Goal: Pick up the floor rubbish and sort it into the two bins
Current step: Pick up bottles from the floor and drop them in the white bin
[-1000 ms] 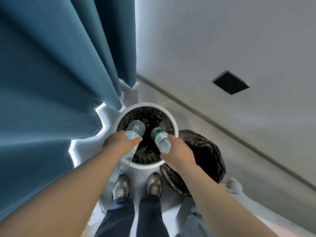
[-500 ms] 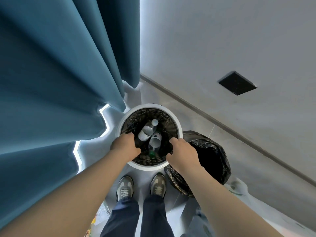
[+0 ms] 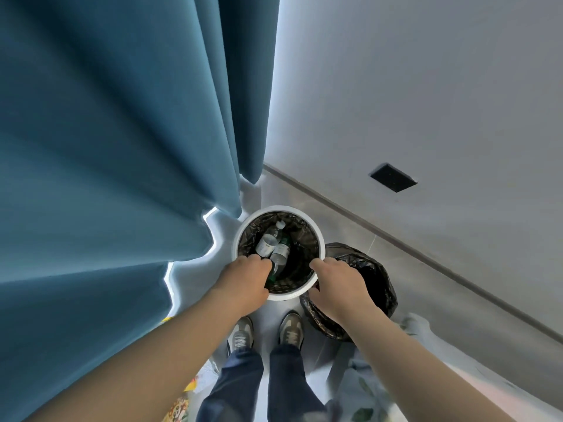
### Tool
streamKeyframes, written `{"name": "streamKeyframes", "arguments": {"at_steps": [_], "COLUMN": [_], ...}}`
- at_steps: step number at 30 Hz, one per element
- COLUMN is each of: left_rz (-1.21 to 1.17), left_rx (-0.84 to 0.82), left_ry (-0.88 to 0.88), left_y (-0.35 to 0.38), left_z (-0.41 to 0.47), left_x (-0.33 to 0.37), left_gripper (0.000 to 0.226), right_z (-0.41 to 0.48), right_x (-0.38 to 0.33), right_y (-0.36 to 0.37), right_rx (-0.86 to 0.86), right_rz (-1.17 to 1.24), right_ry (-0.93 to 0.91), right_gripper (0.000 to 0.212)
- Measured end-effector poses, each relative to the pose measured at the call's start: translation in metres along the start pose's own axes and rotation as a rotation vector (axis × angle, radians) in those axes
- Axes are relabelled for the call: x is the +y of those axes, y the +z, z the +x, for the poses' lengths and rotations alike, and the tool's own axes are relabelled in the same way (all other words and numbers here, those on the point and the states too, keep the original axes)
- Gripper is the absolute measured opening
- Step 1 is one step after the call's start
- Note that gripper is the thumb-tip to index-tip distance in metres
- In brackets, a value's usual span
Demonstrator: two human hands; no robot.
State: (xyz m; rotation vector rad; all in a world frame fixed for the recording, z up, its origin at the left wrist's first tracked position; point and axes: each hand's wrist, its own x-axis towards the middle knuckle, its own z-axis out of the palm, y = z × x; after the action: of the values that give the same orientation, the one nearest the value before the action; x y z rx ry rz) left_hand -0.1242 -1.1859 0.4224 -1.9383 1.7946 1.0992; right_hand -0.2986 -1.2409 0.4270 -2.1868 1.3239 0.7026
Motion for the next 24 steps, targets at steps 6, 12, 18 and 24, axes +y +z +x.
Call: {"name": "streamKeyframes", "arguments": {"at_steps": [6, 12, 18, 24], "left_rz": [0.091, 0.081, -0.003, -0.133], "left_rx": [0.068, 0.118, 0.202, 0.316], "left_ry": [0.005, -0.03, -0.095, -0.241], "left_y": [-0.047, -0.087, -0.118, -0.13], "left_z": [-0.078, -0.152, -0.216, -0.269], "left_x": [0.014, 0.035, 0.052, 0.067], "left_gripper": [0.019, 0.023, 0.029, 0.033], "right_z": [-0.064, -0.124, -0.173, -0.204], "right_x": [-0.025, -0.05, -0.066, -0.075], "right_y": [-0.052, -0.111, -0.17, -0.211], "right_rx": [0.062, 0.111, 0.123, 0.117], "right_rz": [-0.004, -0.007, -0.082, -0.218], "right_ry": [-0.065, -0.175, -0.343, -0.509], "right_gripper": [0.033, 0.04, 0.047, 0.04]}}
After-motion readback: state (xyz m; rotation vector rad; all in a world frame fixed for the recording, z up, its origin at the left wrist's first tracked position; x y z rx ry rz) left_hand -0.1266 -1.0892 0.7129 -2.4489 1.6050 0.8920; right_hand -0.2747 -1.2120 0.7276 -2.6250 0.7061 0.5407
